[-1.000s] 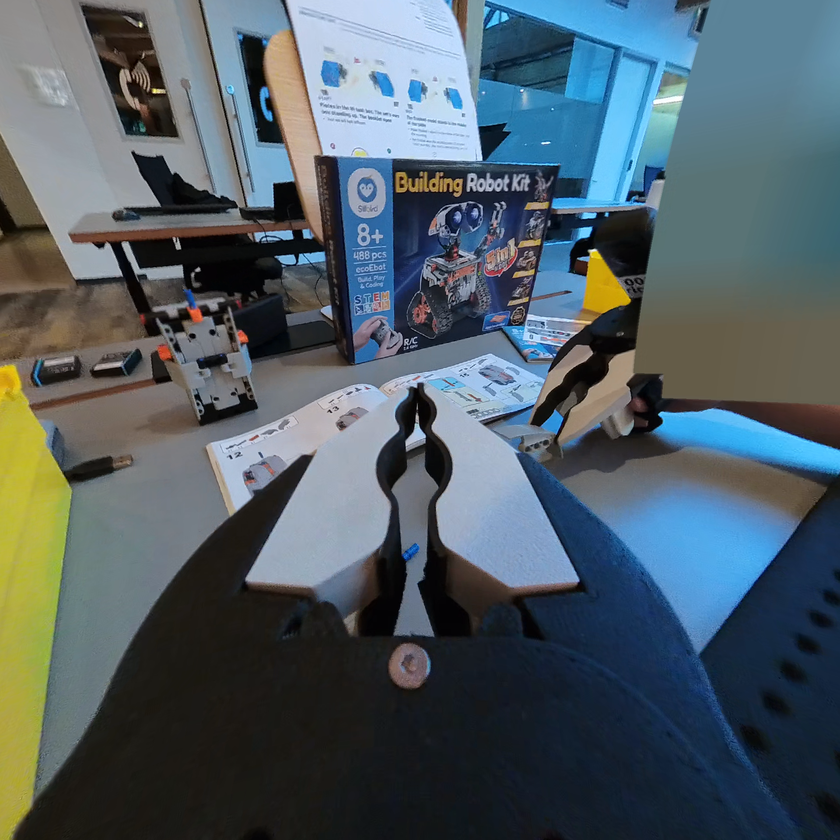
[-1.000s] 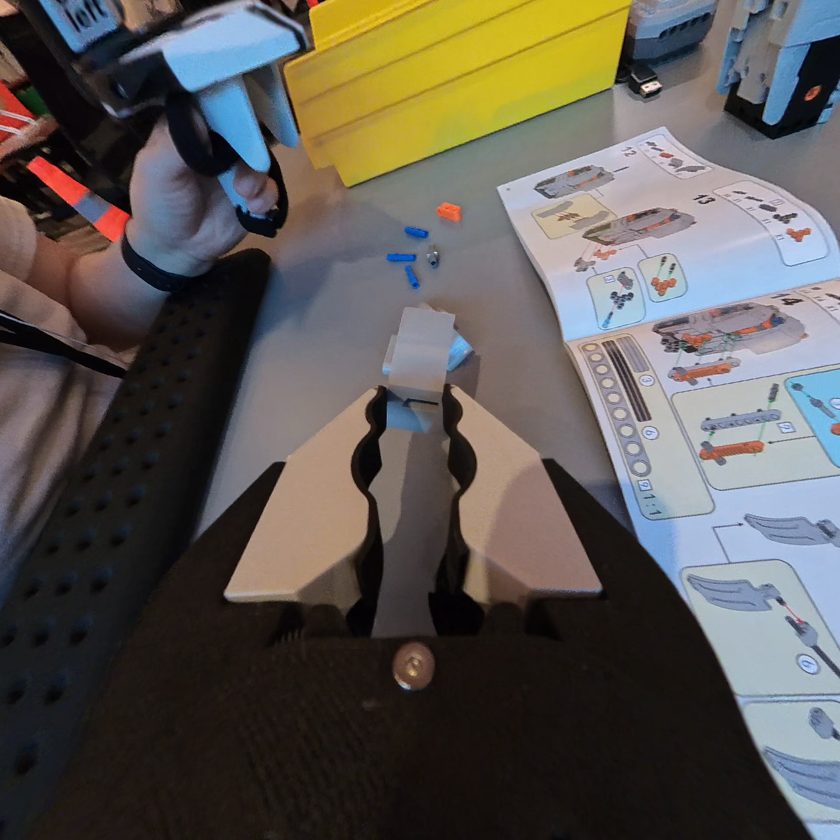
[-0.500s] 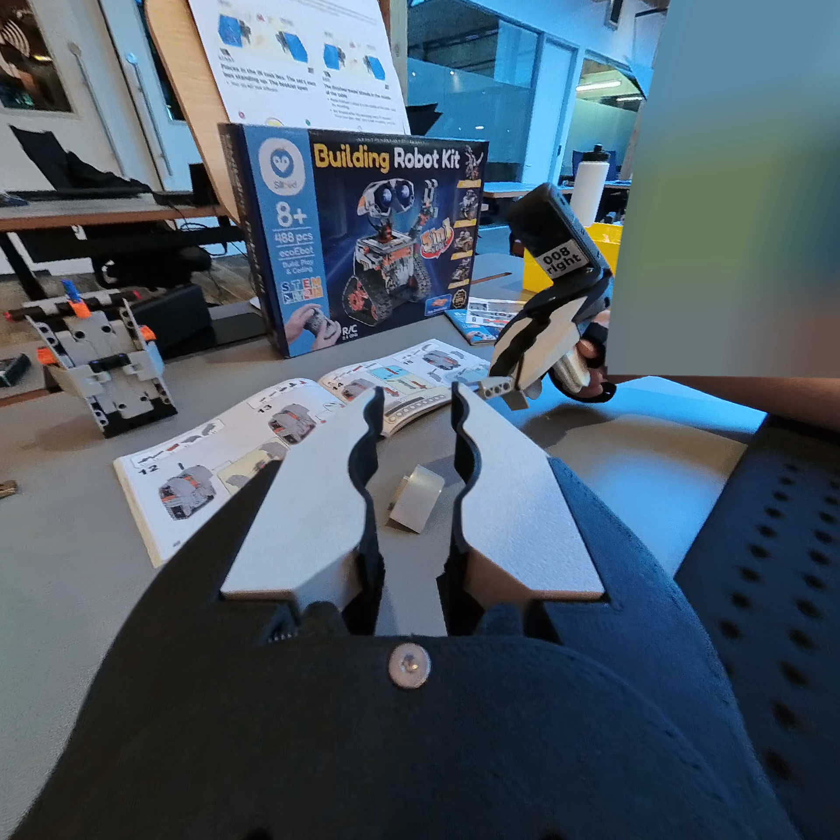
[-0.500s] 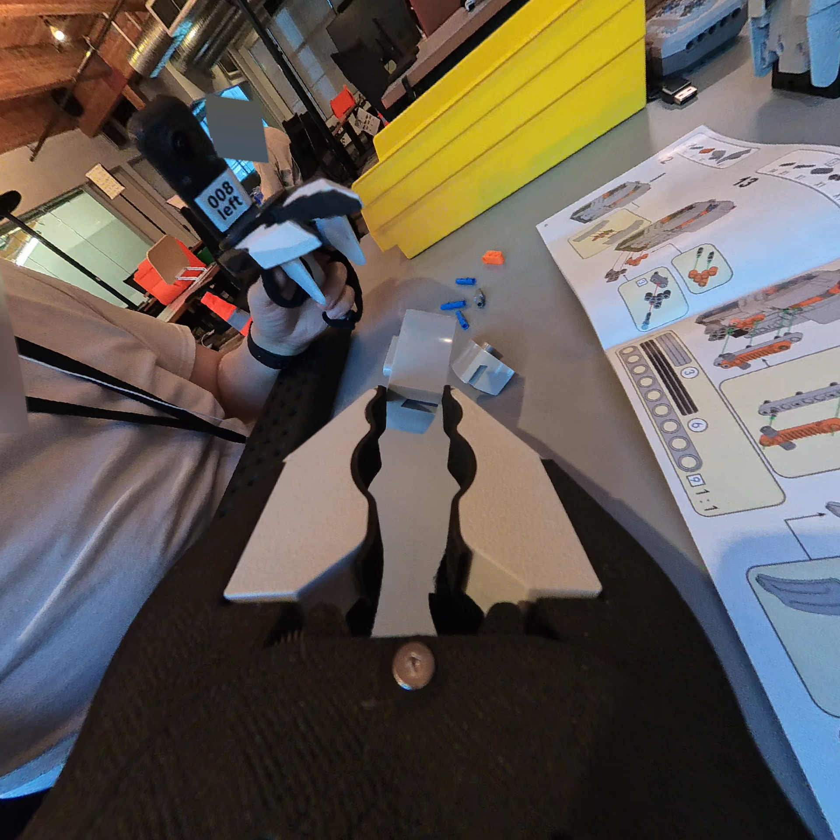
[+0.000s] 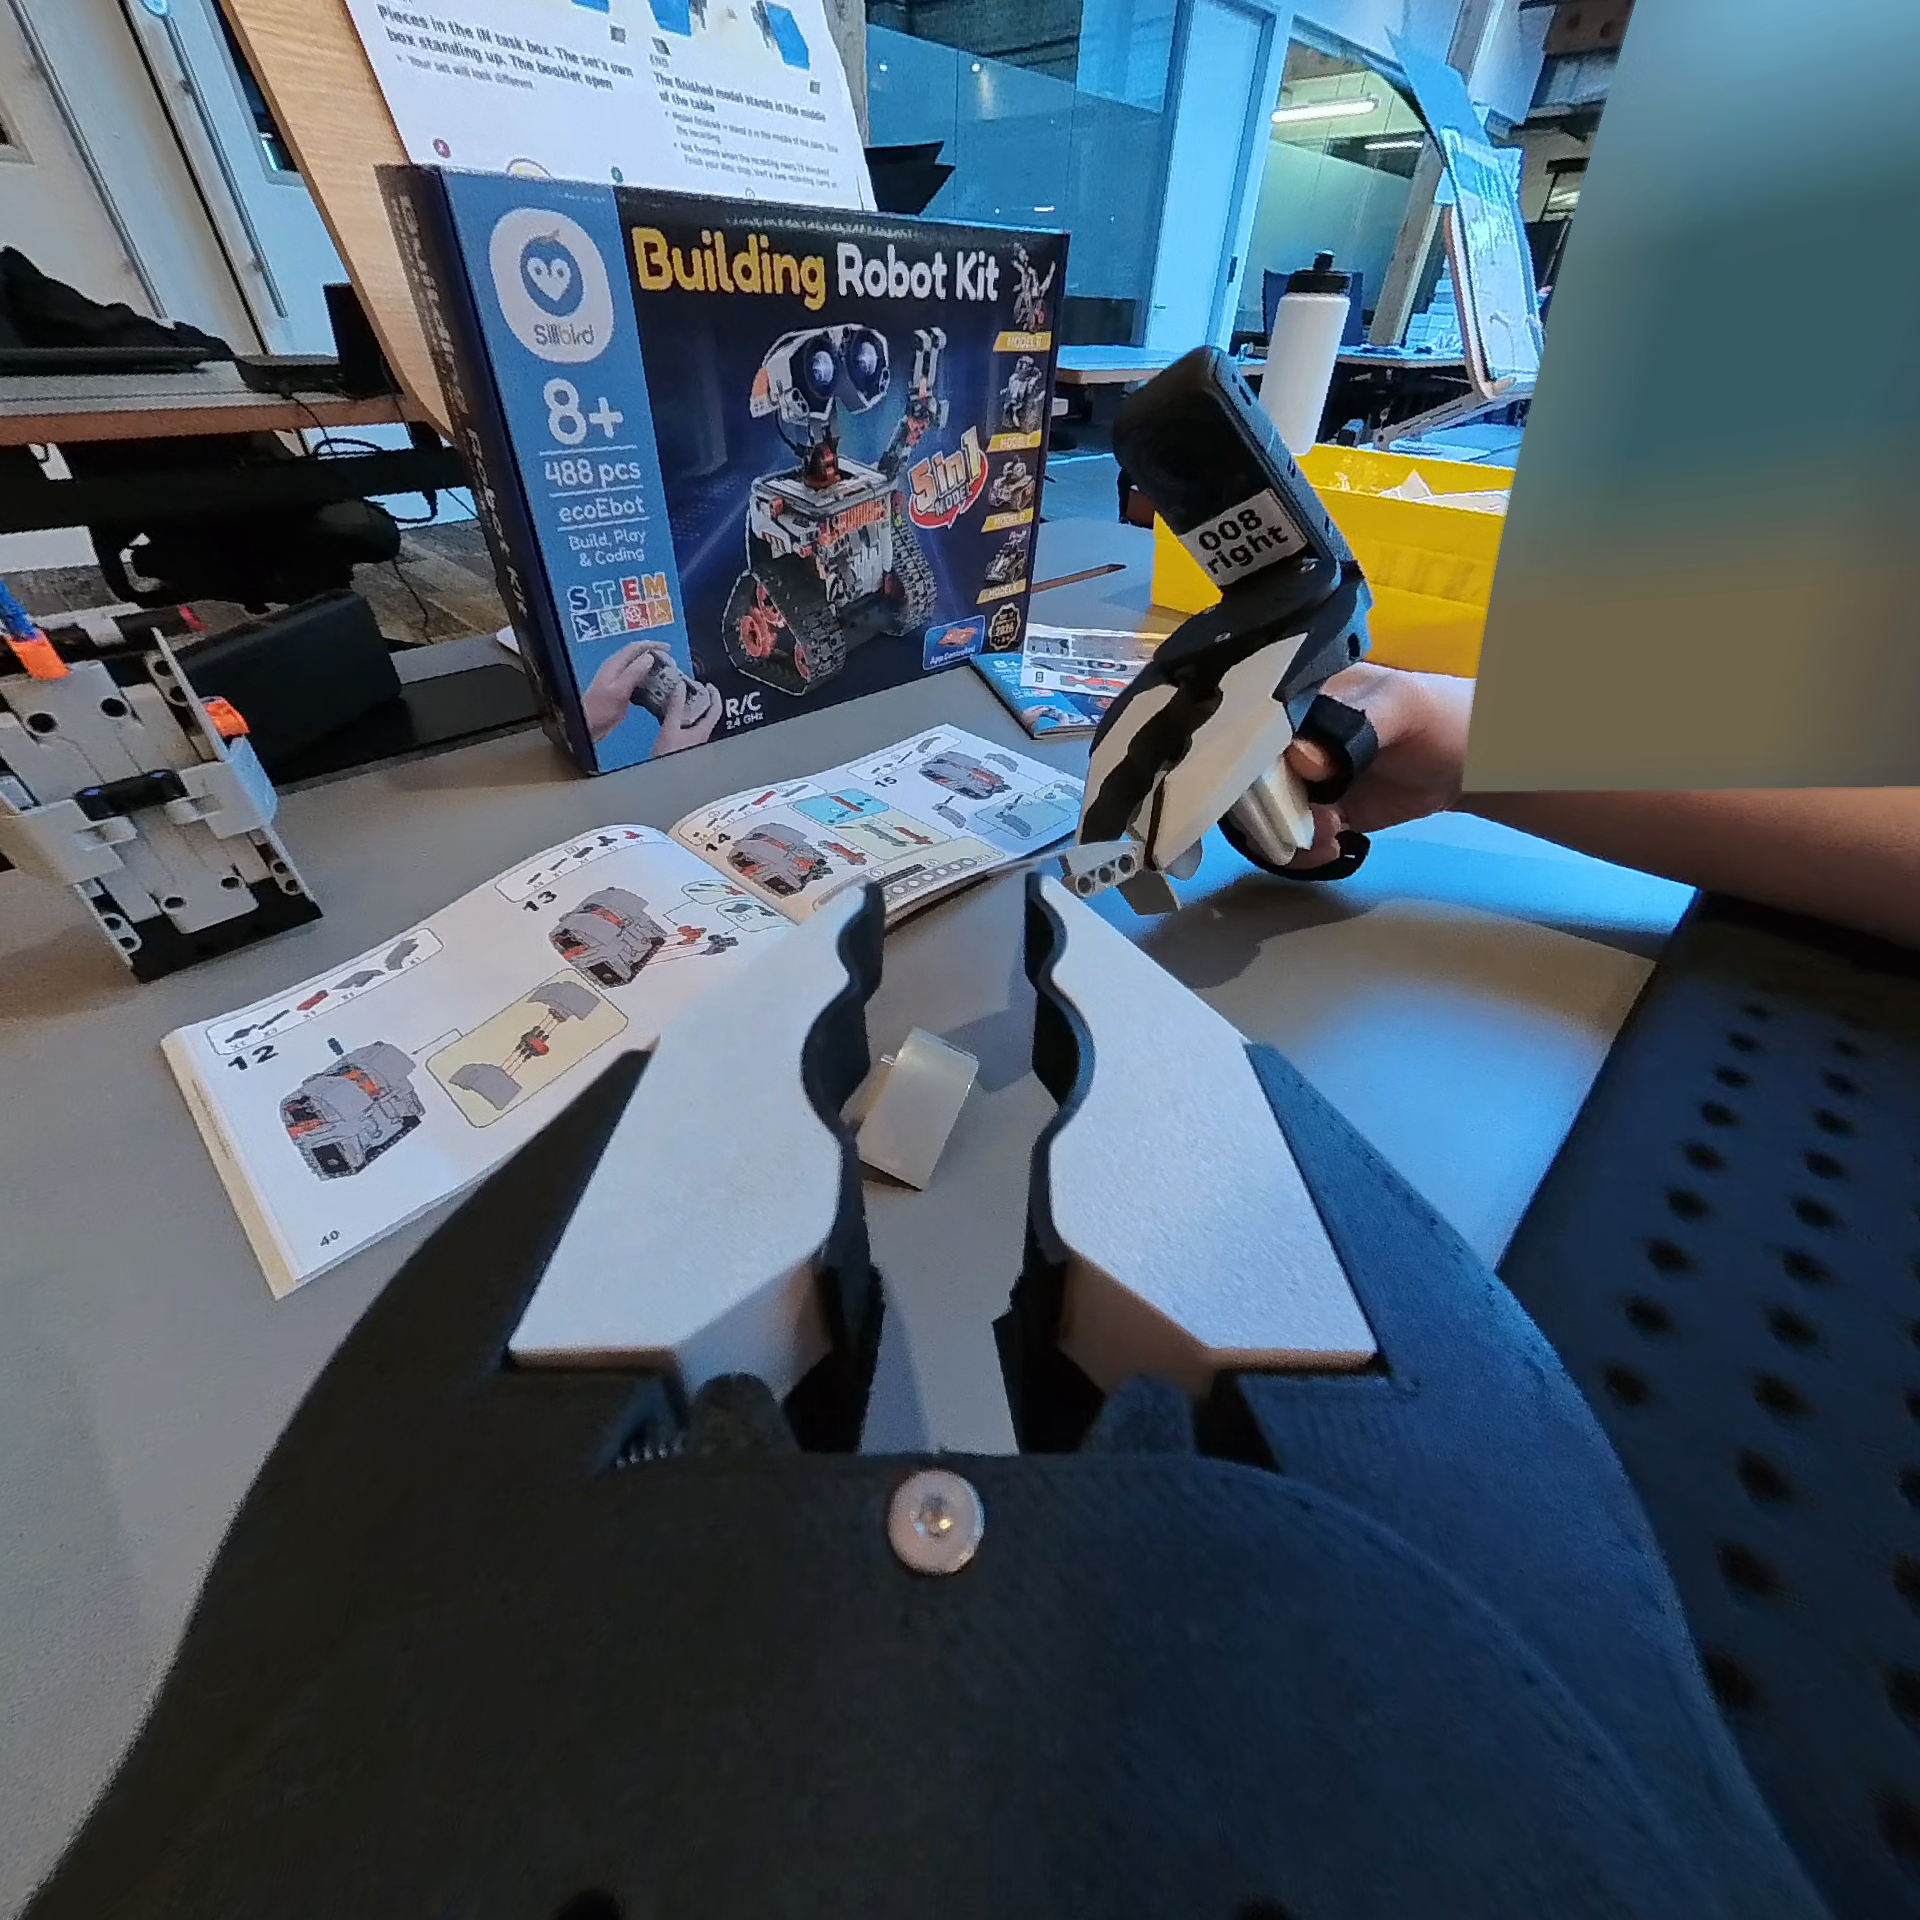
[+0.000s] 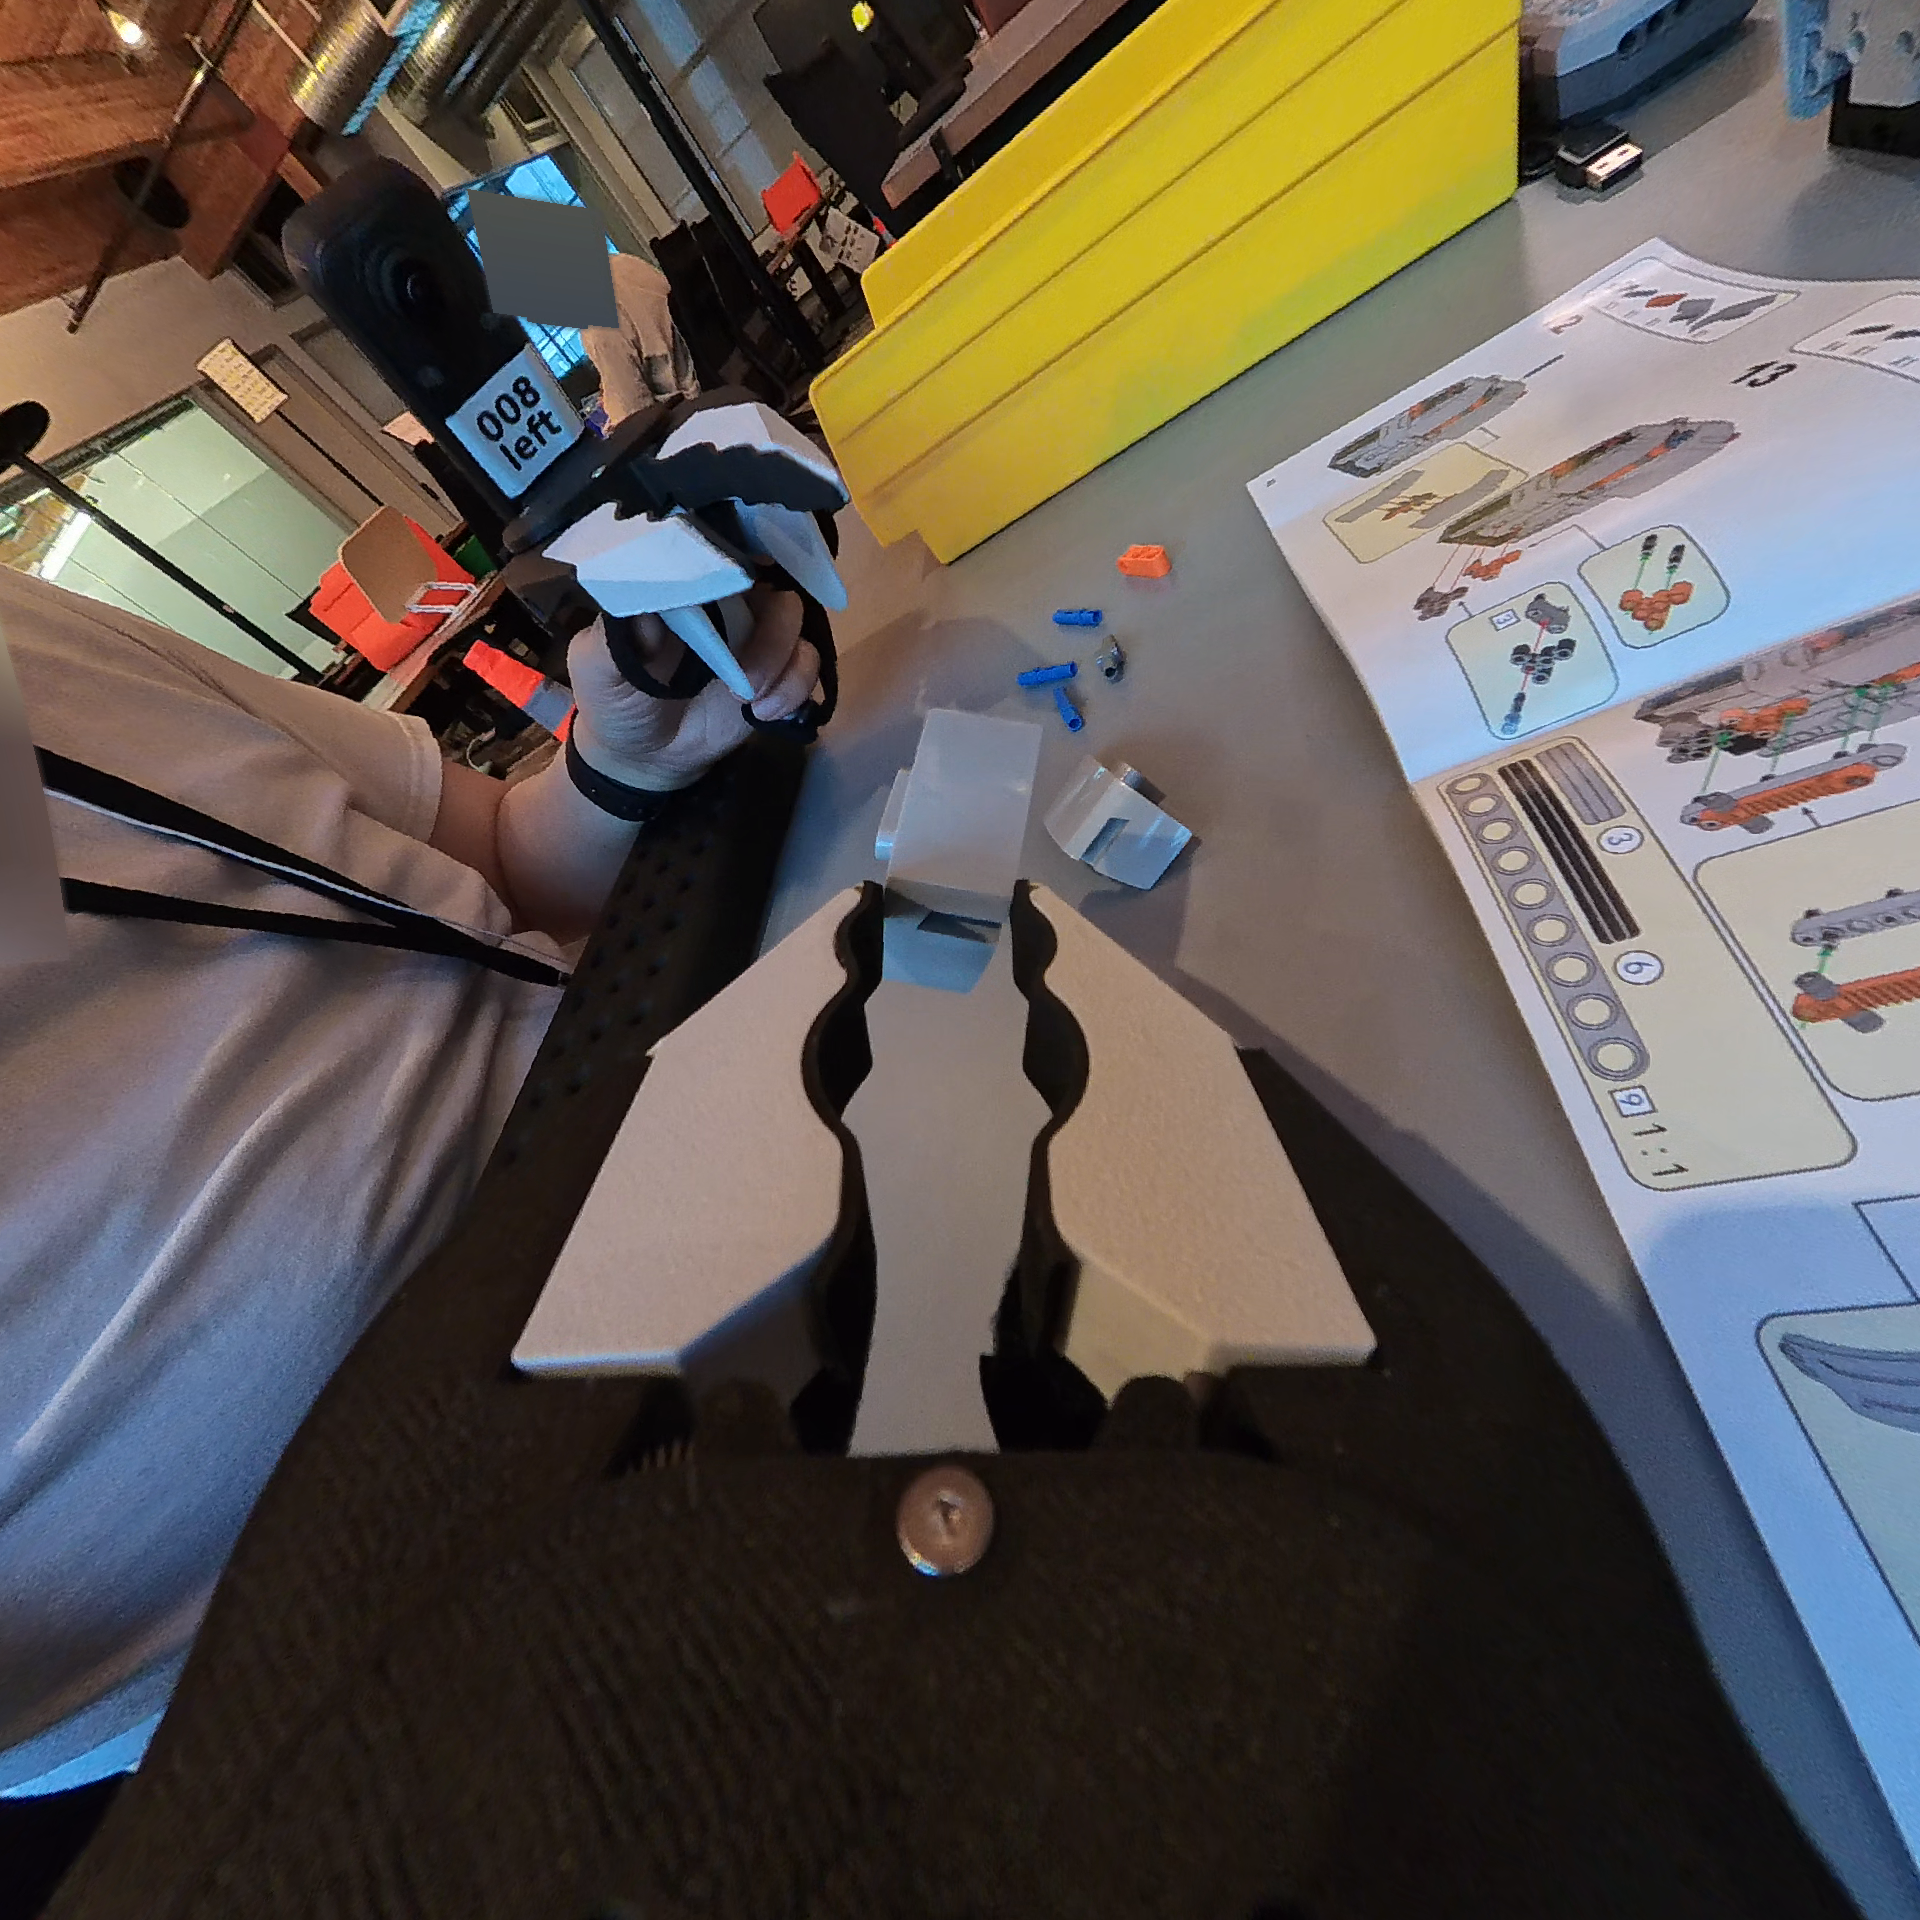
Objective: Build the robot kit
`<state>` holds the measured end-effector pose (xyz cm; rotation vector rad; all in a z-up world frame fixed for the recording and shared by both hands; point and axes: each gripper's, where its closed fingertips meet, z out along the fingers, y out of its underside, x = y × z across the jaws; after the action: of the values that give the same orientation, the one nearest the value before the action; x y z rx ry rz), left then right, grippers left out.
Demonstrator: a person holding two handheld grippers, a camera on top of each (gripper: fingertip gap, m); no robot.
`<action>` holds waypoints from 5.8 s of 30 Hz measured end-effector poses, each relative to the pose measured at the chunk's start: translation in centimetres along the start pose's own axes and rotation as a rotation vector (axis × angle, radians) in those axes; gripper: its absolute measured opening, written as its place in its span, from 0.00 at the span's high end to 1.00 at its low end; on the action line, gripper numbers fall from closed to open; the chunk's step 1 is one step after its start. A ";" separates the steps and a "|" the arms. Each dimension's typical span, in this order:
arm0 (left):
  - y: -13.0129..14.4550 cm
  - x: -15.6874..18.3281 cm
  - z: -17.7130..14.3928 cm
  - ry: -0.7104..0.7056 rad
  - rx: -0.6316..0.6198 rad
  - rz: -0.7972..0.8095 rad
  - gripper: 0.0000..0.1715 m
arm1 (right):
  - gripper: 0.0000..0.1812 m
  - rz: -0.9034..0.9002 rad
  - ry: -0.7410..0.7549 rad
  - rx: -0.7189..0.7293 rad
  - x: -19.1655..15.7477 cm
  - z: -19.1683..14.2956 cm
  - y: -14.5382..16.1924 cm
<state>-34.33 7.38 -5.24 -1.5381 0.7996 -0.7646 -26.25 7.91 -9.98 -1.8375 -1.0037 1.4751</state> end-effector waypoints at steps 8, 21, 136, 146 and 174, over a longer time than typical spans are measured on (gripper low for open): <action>0.5 0.2 0.2 0.016 -0.023 -0.005 0.87 | 0.87 0.019 -0.012 -0.004 0.1 0.2 0.2; 1.5 0.6 0.5 0.035 -0.077 -0.003 0.87 | 0.87 0.045 -0.039 0.001 -0.2 0.2 0.3; 9.9 -2.1 4.4 0.077 -0.631 0.354 0.74 | 0.77 -0.510 0.366 -0.409 1.5 -5.8 4.4; 10.2 -1.8 4.2 0.118 -0.641 0.330 0.83 | 0.77 -0.530 0.398 -0.412 1.4 -6.5 4.1; 4.8 0.2 2.4 0.236 -0.455 -0.325 0.84 | 0.79 -0.554 0.412 -0.223 -0.7 -2.2 0.4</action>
<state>-32.56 8.08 -10.22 -2.0439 0.9543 -1.0686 -24.13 7.12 -9.41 -1.7150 -1.3546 0.6494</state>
